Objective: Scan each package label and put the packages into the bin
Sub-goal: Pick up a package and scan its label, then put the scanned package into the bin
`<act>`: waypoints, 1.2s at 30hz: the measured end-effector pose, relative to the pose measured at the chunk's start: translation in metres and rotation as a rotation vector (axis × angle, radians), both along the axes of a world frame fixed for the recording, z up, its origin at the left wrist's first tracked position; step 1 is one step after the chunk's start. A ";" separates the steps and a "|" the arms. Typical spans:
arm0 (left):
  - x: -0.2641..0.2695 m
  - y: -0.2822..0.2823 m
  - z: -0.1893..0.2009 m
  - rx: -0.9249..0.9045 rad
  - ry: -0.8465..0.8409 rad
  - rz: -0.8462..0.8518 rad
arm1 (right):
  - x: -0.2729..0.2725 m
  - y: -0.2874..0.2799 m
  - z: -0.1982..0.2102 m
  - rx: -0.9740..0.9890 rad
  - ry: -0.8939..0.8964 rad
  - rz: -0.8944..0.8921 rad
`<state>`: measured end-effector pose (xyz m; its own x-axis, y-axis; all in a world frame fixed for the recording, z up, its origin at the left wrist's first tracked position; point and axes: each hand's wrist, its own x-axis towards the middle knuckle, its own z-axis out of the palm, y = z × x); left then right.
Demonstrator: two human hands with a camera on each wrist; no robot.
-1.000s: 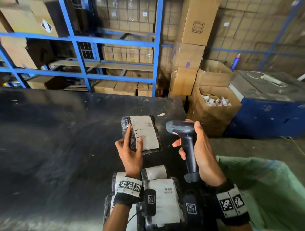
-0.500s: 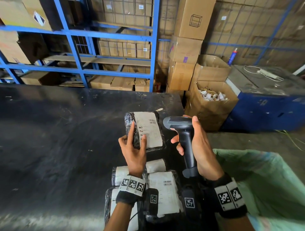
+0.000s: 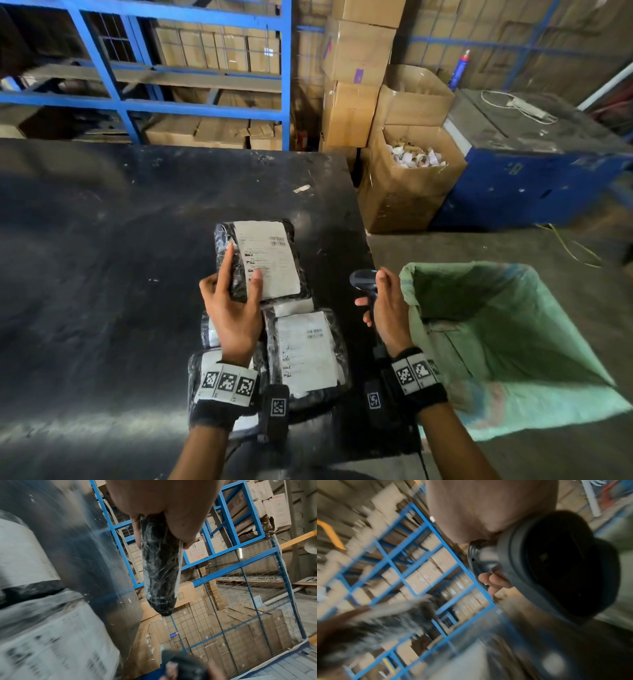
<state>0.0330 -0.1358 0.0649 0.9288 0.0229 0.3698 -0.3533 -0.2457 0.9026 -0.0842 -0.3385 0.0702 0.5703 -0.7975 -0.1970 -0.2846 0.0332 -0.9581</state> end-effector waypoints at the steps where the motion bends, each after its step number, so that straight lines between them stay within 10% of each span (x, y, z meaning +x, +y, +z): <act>1: -0.004 0.002 -0.002 0.012 0.014 0.004 | -0.006 -0.002 -0.018 0.013 0.033 -0.024; 15: -0.059 0.021 -0.024 0.179 0.225 -0.071 | -0.082 0.028 -0.180 0.143 0.299 -0.049; 23: -0.075 0.019 -0.027 0.087 0.295 -0.158 | -0.091 0.028 -0.102 -0.298 0.313 0.067; 36: -0.119 0.008 0.017 -0.092 0.286 -0.498 | -0.106 0.097 0.038 -0.152 -0.090 0.136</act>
